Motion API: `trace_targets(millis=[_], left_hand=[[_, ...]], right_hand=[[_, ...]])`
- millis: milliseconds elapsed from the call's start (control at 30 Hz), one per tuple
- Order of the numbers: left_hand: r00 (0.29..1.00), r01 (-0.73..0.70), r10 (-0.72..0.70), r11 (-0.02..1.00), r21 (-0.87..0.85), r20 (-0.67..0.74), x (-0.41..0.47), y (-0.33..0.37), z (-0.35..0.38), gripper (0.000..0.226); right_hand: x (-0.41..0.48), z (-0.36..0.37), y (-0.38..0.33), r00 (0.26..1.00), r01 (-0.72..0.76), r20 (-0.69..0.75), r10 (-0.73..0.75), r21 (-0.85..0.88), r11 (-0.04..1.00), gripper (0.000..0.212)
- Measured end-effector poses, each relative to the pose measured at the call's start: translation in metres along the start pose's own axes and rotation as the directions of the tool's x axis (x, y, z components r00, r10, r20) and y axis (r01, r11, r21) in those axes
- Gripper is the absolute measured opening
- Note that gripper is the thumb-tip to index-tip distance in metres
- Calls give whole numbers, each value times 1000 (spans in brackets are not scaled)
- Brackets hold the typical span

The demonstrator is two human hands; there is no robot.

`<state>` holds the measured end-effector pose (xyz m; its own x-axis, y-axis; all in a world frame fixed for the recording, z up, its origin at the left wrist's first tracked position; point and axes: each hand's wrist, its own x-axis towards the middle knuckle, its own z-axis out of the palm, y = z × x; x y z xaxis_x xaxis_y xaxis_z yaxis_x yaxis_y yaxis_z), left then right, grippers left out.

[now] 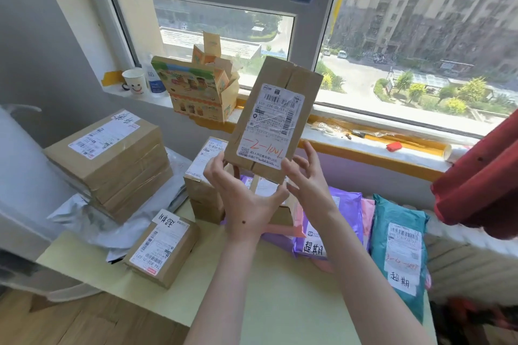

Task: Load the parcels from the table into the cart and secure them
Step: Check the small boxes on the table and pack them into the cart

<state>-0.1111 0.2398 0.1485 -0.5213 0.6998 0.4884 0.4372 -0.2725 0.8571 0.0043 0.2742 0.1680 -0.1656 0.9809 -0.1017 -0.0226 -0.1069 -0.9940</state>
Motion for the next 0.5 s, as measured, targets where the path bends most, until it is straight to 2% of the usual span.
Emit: trace_targets(millis=[100,167,300,400,500], left_hand=[[999,13,-8,989,-149,33,-1,7,6,106],[999,-20,25,991,-132,32,-5,13,8,104],[994,-1,17,989,-146,106,-13,19,12,106],[962,15,38,981,-195,270,-14,15,11,105],[882,138,17,946,-292,471,-10,14,5,82]], right_hand=[[-2,-6,1,999,40,-33,-38,47,998,114],[-3,-9,3,997,56,-63,-51,82,995,118],[-8,-16,5,981,81,-180,-72,39,996,114],[-15,-27,10,961,88,-269,-68,62,994,112],[-27,-45,13,937,84,-345,-50,84,993,115]])
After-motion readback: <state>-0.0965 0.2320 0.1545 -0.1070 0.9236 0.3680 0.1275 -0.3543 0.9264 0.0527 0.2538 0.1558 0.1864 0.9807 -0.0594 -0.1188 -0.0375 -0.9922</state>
